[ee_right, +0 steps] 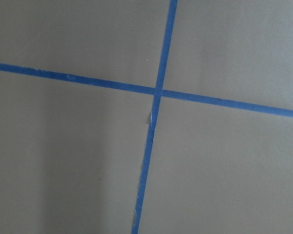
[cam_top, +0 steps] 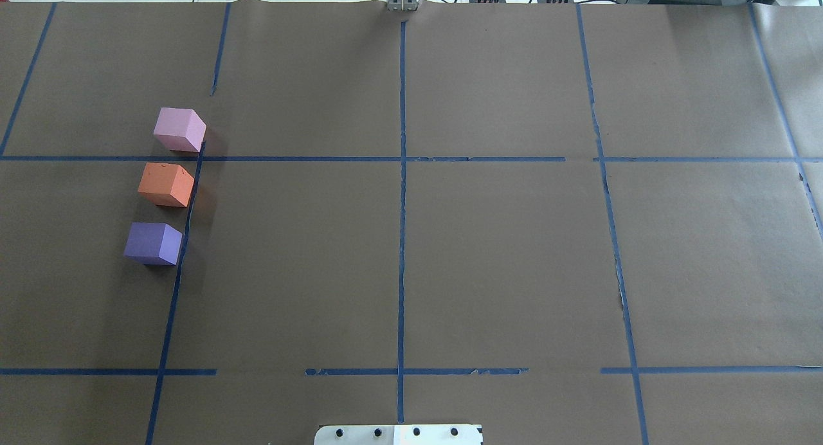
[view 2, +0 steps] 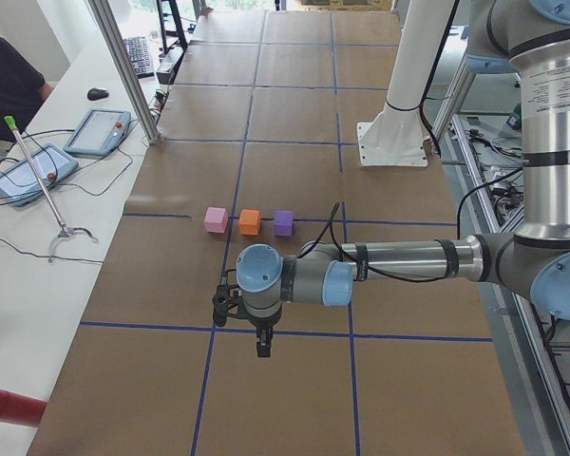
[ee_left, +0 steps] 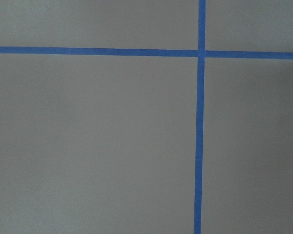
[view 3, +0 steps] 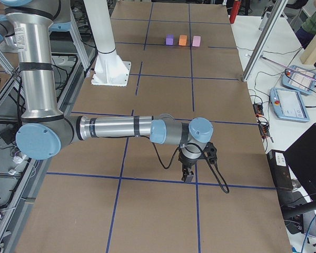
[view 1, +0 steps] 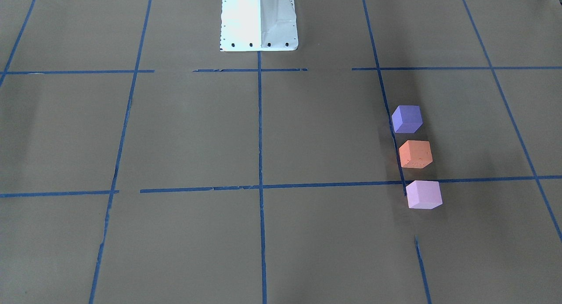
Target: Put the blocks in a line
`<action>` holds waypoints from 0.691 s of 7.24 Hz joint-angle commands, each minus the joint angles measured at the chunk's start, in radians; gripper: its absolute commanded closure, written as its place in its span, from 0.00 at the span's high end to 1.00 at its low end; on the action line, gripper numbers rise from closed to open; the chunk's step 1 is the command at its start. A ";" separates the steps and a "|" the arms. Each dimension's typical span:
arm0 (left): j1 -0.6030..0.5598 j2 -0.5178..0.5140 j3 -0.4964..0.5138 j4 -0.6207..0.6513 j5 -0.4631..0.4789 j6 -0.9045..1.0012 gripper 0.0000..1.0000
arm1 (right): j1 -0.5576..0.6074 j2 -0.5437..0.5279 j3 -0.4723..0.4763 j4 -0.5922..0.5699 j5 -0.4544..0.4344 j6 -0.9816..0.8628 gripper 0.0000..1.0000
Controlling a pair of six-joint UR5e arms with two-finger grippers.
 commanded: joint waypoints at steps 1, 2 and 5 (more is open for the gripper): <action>-0.013 -0.027 -0.005 0.035 0.000 0.032 1.00 | 0.000 0.000 0.000 0.000 0.000 0.000 1.00; -0.015 -0.025 -0.005 0.032 -0.003 0.034 1.00 | 0.000 0.000 0.000 0.000 0.000 0.000 1.00; -0.015 -0.025 -0.013 0.029 0.001 0.034 1.00 | 0.000 0.000 0.000 0.000 0.000 0.000 1.00</action>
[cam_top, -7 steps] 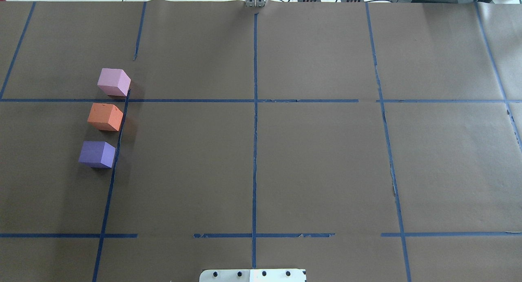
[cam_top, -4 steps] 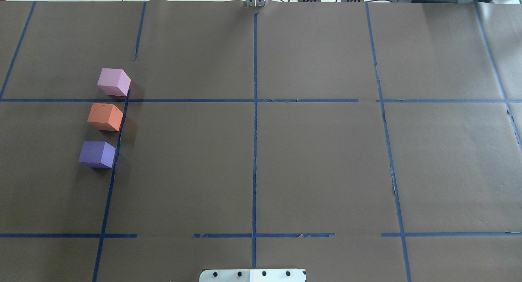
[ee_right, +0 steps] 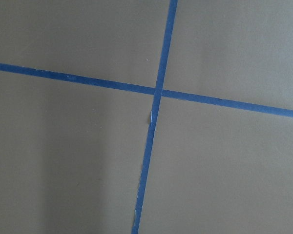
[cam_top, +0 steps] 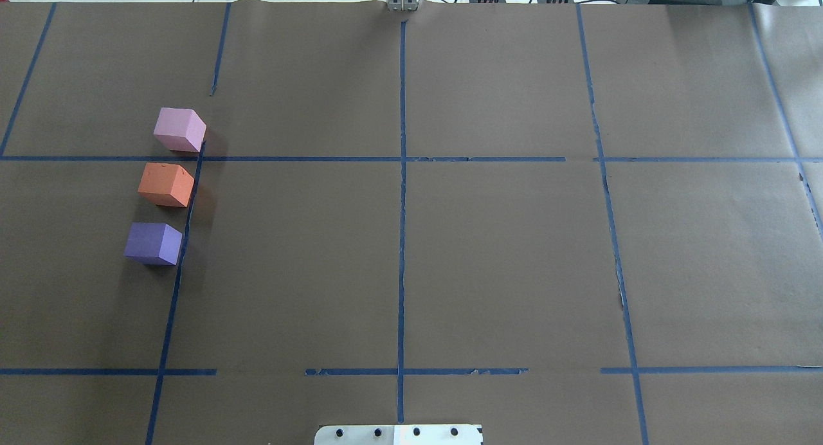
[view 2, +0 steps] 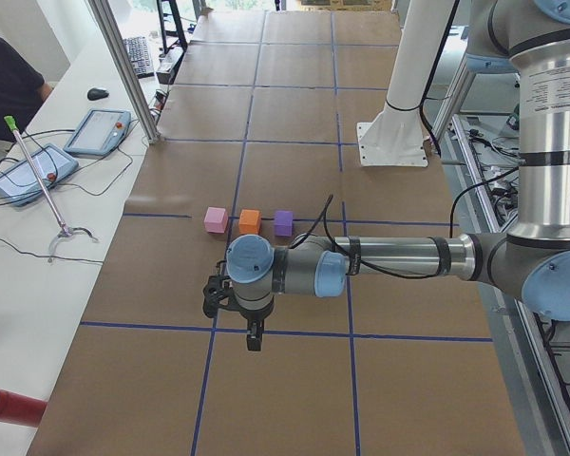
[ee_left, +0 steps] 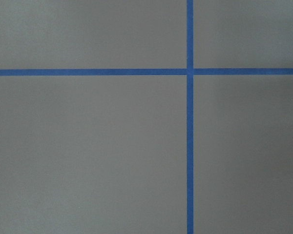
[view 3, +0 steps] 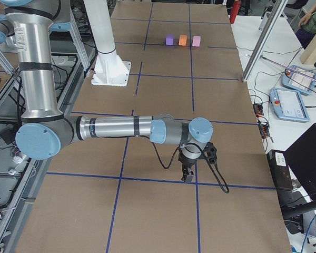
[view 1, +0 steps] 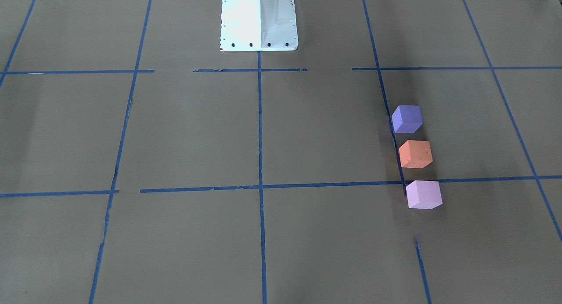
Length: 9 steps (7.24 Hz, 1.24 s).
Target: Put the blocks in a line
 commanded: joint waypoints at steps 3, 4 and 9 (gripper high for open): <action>0.001 -0.007 -0.005 -0.001 0.006 0.000 1.00 | 0.000 0.000 0.000 0.000 0.000 0.000 1.00; 0.001 -0.007 -0.005 -0.001 0.006 -0.002 1.00 | 0.000 0.000 0.000 0.000 0.000 0.000 1.00; -0.005 0.014 -0.028 0.004 0.006 0.000 1.00 | 0.000 0.000 0.000 0.000 0.000 0.000 1.00</action>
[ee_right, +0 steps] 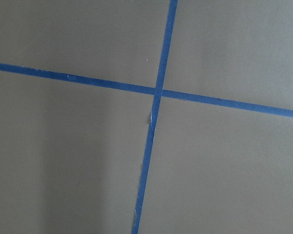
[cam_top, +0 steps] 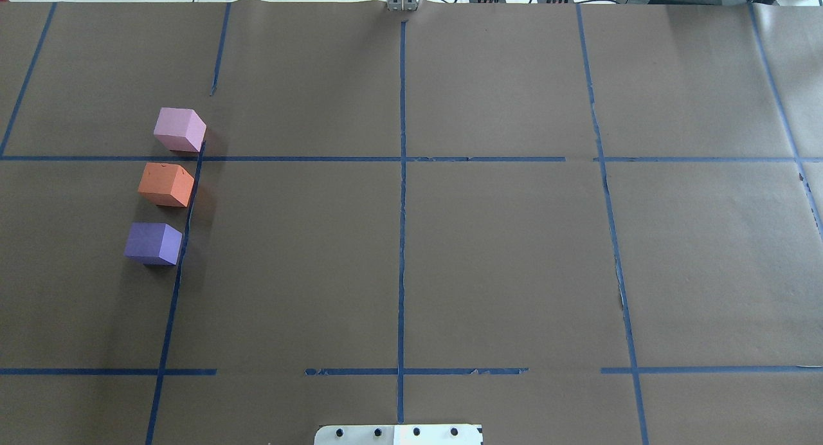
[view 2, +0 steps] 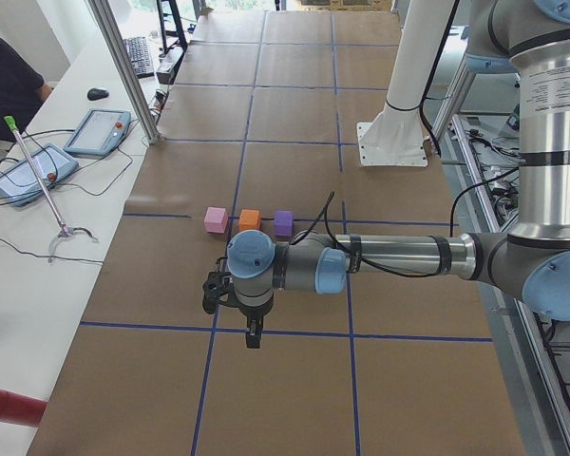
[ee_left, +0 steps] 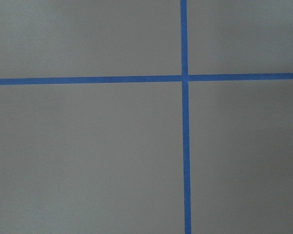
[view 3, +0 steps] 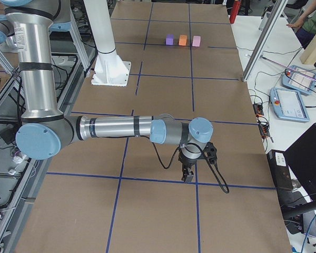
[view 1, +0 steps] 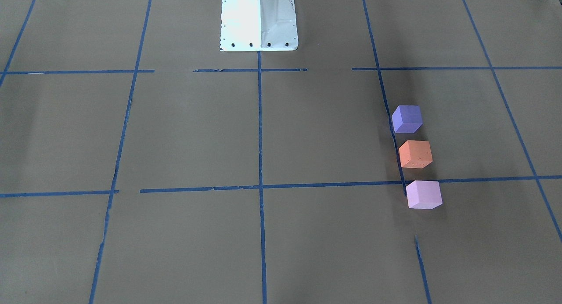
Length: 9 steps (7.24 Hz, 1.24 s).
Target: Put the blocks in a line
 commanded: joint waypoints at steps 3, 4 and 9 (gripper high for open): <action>-0.024 0.054 -0.006 0.000 0.000 0.000 1.00 | 0.000 0.000 0.000 0.000 0.000 0.000 1.00; -0.028 0.053 -0.013 -0.002 0.000 0.000 1.00 | 0.000 0.000 0.000 0.000 0.000 0.000 1.00; -0.028 0.029 -0.018 0.001 0.001 -0.003 1.00 | 0.000 0.000 0.000 0.000 0.000 0.000 1.00</action>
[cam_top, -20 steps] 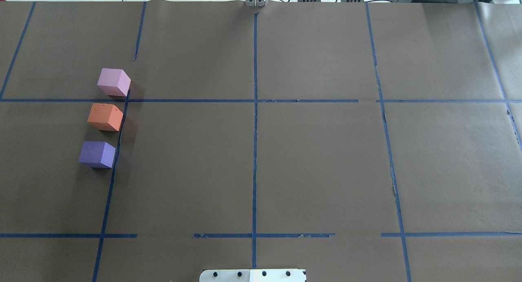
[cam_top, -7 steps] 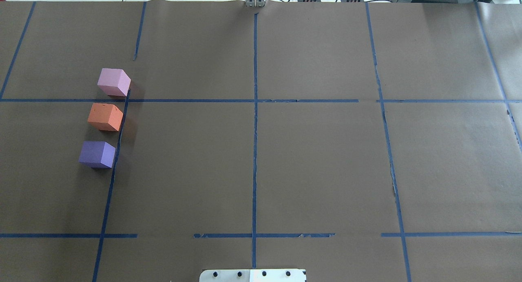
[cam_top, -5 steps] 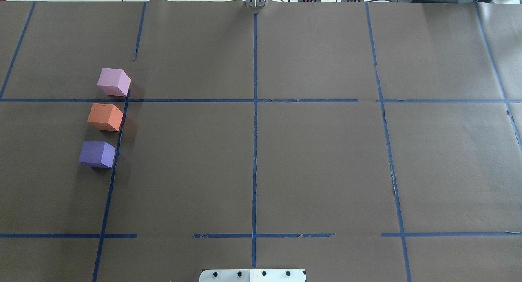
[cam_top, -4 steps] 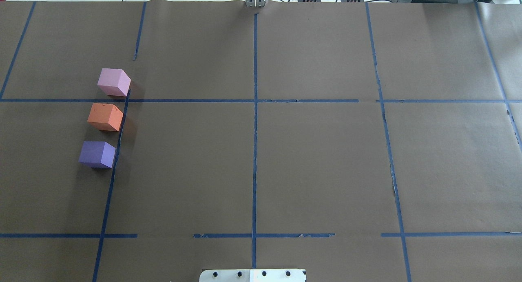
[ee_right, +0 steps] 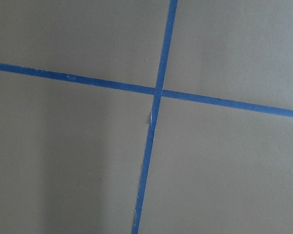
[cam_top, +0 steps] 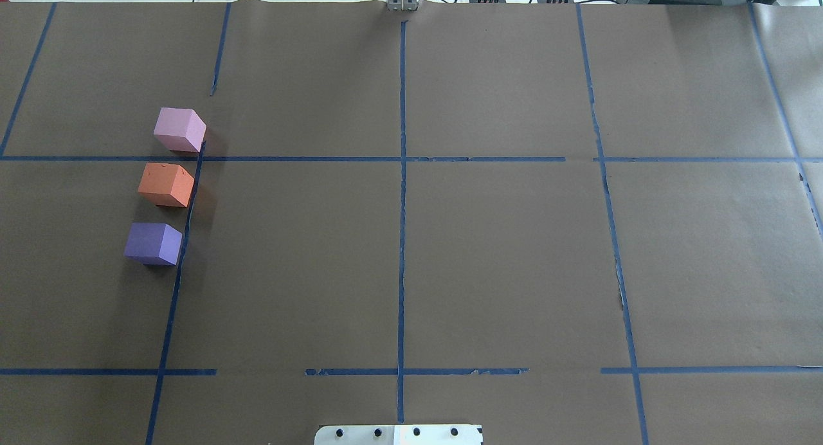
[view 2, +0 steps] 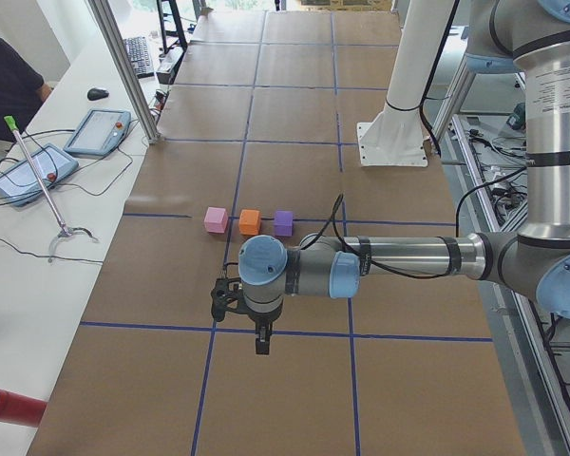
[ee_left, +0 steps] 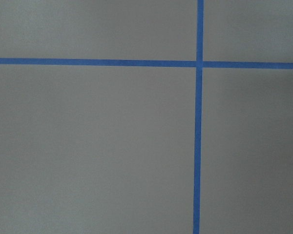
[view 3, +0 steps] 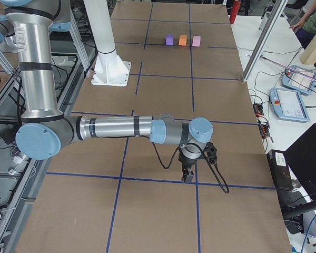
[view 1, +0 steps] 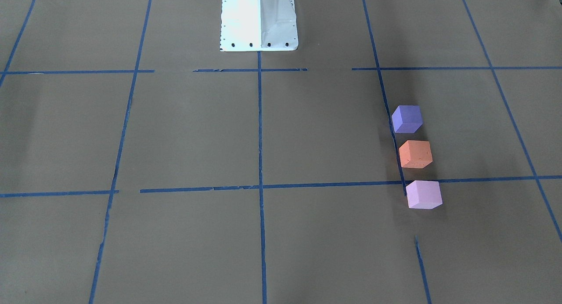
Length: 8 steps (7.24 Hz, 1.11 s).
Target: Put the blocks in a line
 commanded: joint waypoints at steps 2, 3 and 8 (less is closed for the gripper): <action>-0.002 0.001 -0.023 0.002 0.002 -0.003 1.00 | 0.000 0.000 0.000 0.000 0.000 0.000 1.00; -0.002 0.002 -0.022 0.002 0.002 -0.003 1.00 | 0.001 0.000 0.000 0.000 0.000 0.000 1.00; 0.000 0.001 -0.022 0.000 0.022 -0.002 1.00 | 0.000 0.002 0.000 0.000 0.000 0.000 1.00</action>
